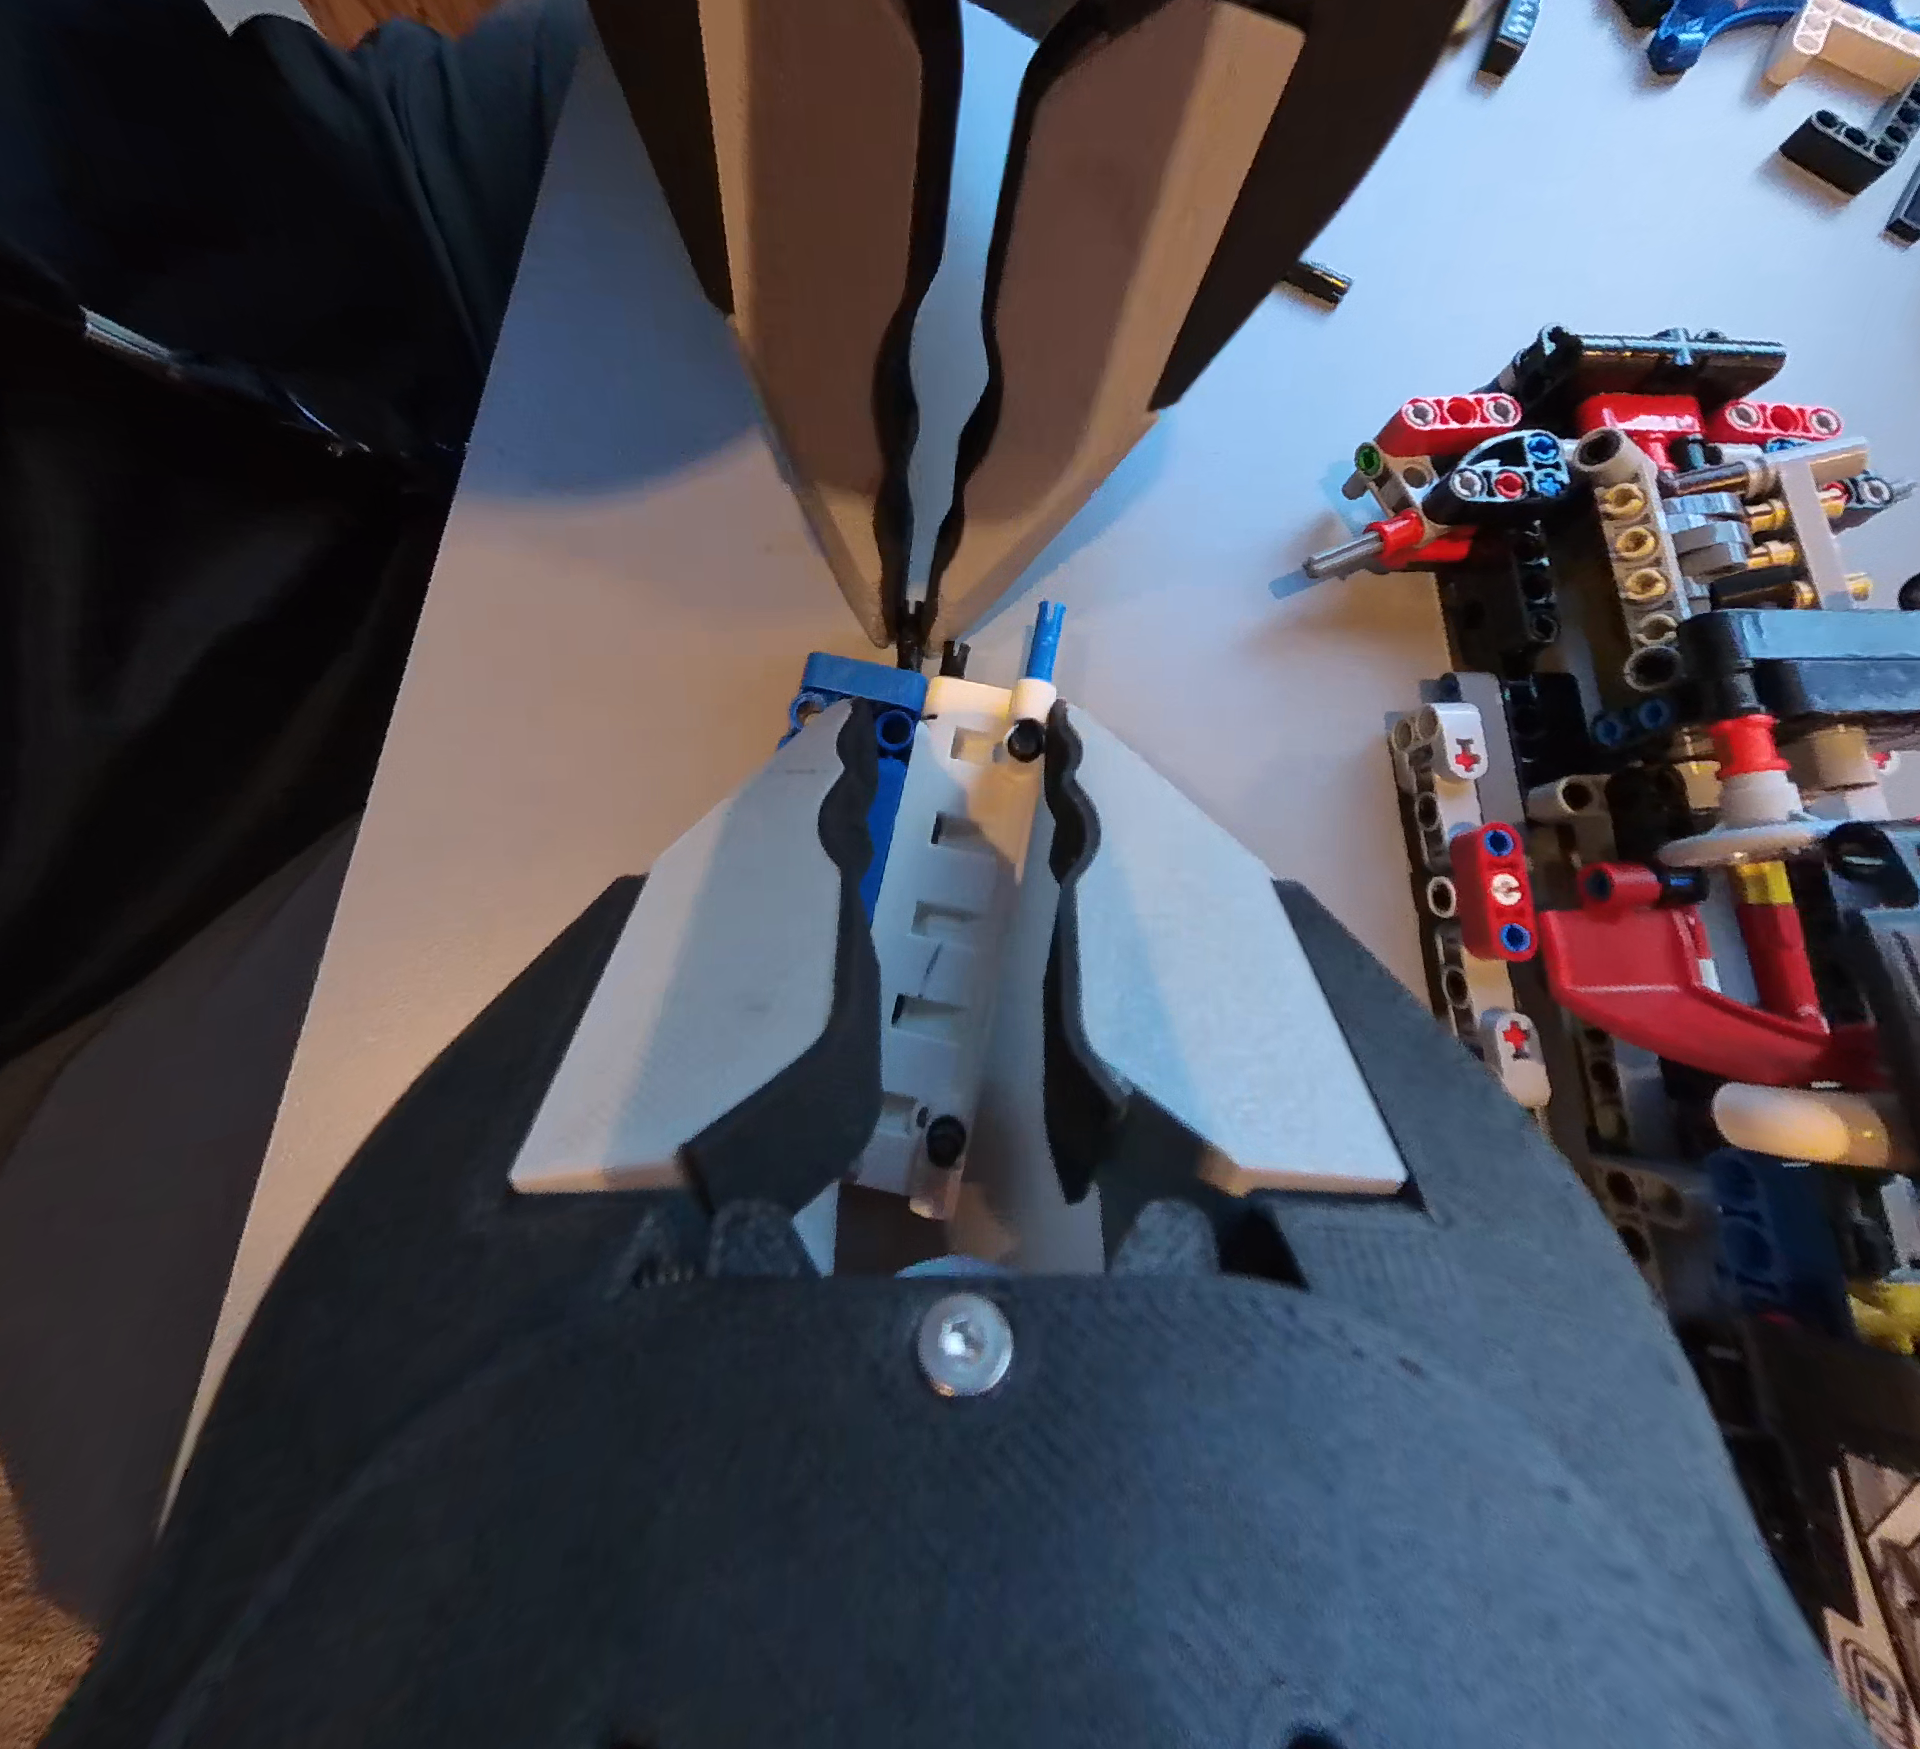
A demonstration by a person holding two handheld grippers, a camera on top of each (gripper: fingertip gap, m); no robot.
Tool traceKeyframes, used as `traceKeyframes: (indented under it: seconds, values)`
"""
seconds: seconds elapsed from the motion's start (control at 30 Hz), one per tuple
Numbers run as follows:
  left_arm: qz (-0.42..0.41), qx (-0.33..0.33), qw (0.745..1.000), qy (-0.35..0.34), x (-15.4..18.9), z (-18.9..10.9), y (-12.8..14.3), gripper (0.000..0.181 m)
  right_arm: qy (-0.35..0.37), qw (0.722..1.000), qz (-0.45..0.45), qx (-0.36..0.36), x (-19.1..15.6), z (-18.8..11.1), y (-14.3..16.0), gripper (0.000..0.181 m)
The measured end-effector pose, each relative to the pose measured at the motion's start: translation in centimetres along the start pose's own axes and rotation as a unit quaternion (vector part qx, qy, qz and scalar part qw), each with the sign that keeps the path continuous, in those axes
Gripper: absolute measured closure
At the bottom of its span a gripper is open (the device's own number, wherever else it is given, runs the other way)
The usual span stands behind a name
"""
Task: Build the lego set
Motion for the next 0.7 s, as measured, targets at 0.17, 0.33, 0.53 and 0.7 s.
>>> traceKeyframes:
  seconds: [0.17, 0.33, 0.53, 0.7]
  values:
    - [0.037, -0.001, 0.999, 0.003, 0.0, 0.0, 0.1, 0.18, 0.003, 1.0, -0.026, 0.007, -0.1, 0.0, 0.0, 0.152]
    - [-0.009, -0.021, 0.999, 0.046, -0.6, -0.2, -0.1, 0.18, 0.013, 0.999, -0.043, 0.016, -0.3, -0.2, -0.1, 0.151]
    - [-0.038, -0.055, 0.997, 0.042, -0.9, -0.2, -0.7, 0.18, 0.022, 0.999, -0.046, 0.014, -0.2, -0.2, -0.2, 0.152]
    - [-0.019, -0.037, 0.999, 0.006, -0.7, -0.2, -0.4, 0.181, 0.011, 1.0, -0.02, 0.009, 0.2, 0.0, 0.0, 0.152]
Point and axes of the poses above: each gripper's, where its closed fingertips meet, z out along the fingers, y out of its underside, x = y × z across the jaws, the point moved 8 cm from there along -z, back along the fingers, and after that the axes turned 10 degrees about y, right-handed, at the moved point
